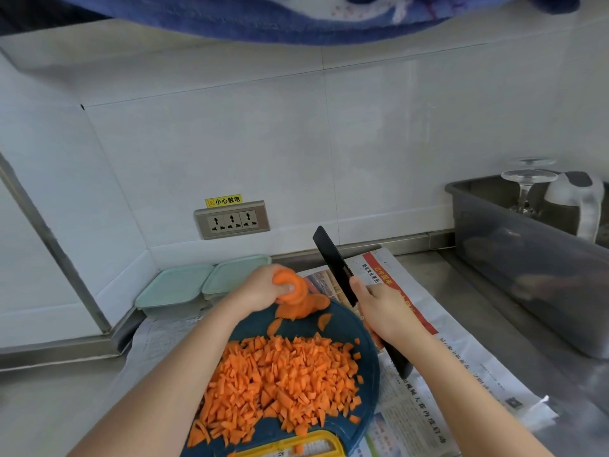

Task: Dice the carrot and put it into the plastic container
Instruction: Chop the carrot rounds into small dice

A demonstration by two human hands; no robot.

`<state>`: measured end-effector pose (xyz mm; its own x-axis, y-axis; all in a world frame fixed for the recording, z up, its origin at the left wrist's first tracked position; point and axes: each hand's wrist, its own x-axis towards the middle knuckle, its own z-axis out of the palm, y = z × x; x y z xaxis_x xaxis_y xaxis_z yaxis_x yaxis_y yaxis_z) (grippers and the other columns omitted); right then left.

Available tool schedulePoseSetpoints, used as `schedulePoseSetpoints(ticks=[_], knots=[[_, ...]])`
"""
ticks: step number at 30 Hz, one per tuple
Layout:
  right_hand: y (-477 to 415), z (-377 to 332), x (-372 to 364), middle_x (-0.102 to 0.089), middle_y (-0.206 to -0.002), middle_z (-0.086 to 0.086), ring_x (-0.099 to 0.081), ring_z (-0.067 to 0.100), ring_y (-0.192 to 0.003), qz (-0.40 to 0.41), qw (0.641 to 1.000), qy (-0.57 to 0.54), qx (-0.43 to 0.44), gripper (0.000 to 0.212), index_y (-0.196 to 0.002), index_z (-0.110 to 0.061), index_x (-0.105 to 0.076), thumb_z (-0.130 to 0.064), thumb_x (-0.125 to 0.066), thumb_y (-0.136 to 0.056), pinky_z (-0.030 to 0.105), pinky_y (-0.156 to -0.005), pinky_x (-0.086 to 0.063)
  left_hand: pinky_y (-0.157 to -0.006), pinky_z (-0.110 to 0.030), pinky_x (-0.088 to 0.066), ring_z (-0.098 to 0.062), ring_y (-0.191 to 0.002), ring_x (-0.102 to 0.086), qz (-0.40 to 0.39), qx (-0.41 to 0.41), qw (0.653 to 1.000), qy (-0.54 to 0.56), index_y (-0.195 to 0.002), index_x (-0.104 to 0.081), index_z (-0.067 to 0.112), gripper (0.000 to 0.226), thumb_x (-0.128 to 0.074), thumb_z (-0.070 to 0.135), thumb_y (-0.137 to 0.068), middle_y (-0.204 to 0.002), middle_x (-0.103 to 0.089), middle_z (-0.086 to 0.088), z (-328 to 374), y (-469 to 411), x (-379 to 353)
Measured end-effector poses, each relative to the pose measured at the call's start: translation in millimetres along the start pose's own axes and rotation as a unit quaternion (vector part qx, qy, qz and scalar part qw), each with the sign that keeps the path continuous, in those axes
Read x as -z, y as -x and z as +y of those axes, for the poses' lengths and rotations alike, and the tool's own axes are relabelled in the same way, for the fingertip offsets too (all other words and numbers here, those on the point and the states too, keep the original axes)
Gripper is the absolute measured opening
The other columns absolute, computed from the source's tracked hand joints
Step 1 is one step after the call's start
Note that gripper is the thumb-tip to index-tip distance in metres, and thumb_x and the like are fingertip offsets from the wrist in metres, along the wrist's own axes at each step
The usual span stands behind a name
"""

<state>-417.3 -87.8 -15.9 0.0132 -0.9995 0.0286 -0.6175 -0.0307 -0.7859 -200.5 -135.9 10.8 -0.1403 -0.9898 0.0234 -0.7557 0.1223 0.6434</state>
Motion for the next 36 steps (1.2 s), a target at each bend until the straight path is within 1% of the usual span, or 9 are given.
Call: schedulePoseSetpoints(ticks=[3, 9, 12, 18, 21, 23, 28, 33, 36], knots=[[1.0, 0.6, -2.1, -0.052, -0.053, 0.002, -0.048, 0.006, -0.032, -0.007, 1.000, -0.008, -0.003, 0.053, -0.074, -0.010, -0.051, -0.049, -0.027, -0.101, 0.015, -0.038, -0.042, -0.095, -0.025, -0.042, -0.018, -0.119, -0.049, -0.035, 0.008, 0.997, -0.062, -0.141, -0.040, 0.015, 0.046, -0.054, 0.019, -0.096, -0.137, -0.049, -0.006, -8.6, -2.8, -11.6], [2.5, 0.8, -1.9, -0.052, -0.054, 0.003, -0.047, 0.005, -0.030, -0.022, 1.000, -0.007, -0.010, 0.052, -0.073, -0.012, -0.049, -0.049, -0.025, -0.101, 0.017, -0.039, -0.042, -0.107, -0.028, -0.037, -0.019, -0.131, -0.042, -0.065, 0.041, 0.996, -0.055, -0.148, -0.031, 0.016, 0.055, -0.052, 0.028, -0.098, -0.148, -0.040, -0.005, -18.6, -5.5, -23.9], [2.8, 0.8, -5.0, -0.052, -0.056, 0.003, -0.046, 0.006, -0.030, -0.035, 0.999, -0.010, -0.028, 0.053, -0.072, -0.012, -0.049, -0.048, -0.026, -0.101, 0.019, -0.037, -0.041, -0.104, -0.028, -0.039, -0.020, -0.130, -0.043, -0.064, 0.069, 0.995, -0.020, -0.148, -0.030, 0.015, 0.059, -0.054, 0.029, -0.097, -0.147, -0.040, -0.006, -19.5, -9.3, -26.5], [-4.4, -1.4, -8.4, -0.047, -0.065, 0.002, -0.054, 0.017, -0.059, -0.069, 0.990, 0.118, -0.018, 0.045, -0.095, -0.009, -0.056, -0.042, -0.027, -0.102, 0.027, -0.048, -0.041, -0.105, -0.032, -0.040, -0.024, -0.127, -0.046, 0.002, 0.122, 0.989, 0.082, -0.146, -0.032, 0.011, 0.059, -0.059, 0.015, -0.093, -0.146, -0.041, -0.011, -21.9, -10.1, -35.3], [-5.9, -8.8, -19.9, -0.059, -0.084, 0.008, -0.063, 0.021, -0.076, -0.034, 0.970, 0.240, -0.003, 0.049, -0.116, -0.005, -0.056, -0.041, -0.024, -0.103, 0.031, -0.063, -0.054, -0.102, -0.030, -0.040, -0.024, -0.127, -0.045, 0.044, 0.141, 0.983, 0.112, -0.145, -0.035, 0.012, 0.059, -0.061, 0.013, -0.092, -0.145, -0.042, -0.011, -21.0, -10.4, -42.3], [-6.6, -10.0, -21.2, -0.061, -0.091, 0.010, -0.063, 0.021, -0.078, -0.039, 0.972, 0.230, -0.014, 0.050, -0.112, -0.004, -0.055, -0.043, -0.024, -0.102, 0.034, -0.074, -0.057, -0.101, -0.030, -0.038, -0.025, -0.128, -0.044, 0.070, 0.148, 0.977, 0.134, -0.144, -0.037, 0.012, 0.057, -0.060, 0.011, -0.092, -0.144, -0.043, -0.012, -16.6, -10.7, -48.7], [-4.6, -10.9, -15.2, -0.050, -0.072, 0.003, -0.050, 0.010, -0.054, -0.082, 0.984, 0.158, -0.018, 0.039, -0.095, -0.010, -0.048, -0.041, -0.025, -0.103, 0.020, -0.048, -0.044, -0.101, -0.033, -0.038, -0.027, -0.125, -0.046, 0.072, 0.158, 0.970, 0.170, -0.142, -0.038, 0.005, 0.056, -0.060, 0.014, -0.092, -0.139, -0.047, -0.016, -1.5, -14.5, -61.8], [-3.7, -12.7, -12.8, -0.056, -0.074, 0.009, -0.054, 0.015, -0.047, -0.095, 0.983, 0.151, -0.040, 0.040, -0.088, -0.009, -0.048, -0.039, -0.025, -0.103, 0.025, -0.046, -0.051, -0.090, -0.031, -0.043, -0.024, -0.109, -0.053, 0.000, 0.184, 0.981, 0.067, -0.129, -0.048, 0.003, 0.051, -0.064, 0.031, -0.089, -0.124, -0.056, -0.014, 3.7, -19.6, -58.2], [-0.9, -15.1, -6.6, -0.055, -0.069, 0.009, -0.053, 0.017, -0.047, -0.095, 0.987, 0.121, -0.050, 0.041, -0.075, -0.014, -0.041, -0.038, -0.025, -0.104, 0.029, -0.047, -0.052, -0.093, -0.032, -0.044, -0.024, -0.109, -0.054, -0.051, 0.164, 0.985, -0.001, -0.127, -0.053, 0.008, 0.045, -0.059, 0.035, -0.092, -0.122, -0.058, -0.012, 9.7, -20.1, -55.0]])
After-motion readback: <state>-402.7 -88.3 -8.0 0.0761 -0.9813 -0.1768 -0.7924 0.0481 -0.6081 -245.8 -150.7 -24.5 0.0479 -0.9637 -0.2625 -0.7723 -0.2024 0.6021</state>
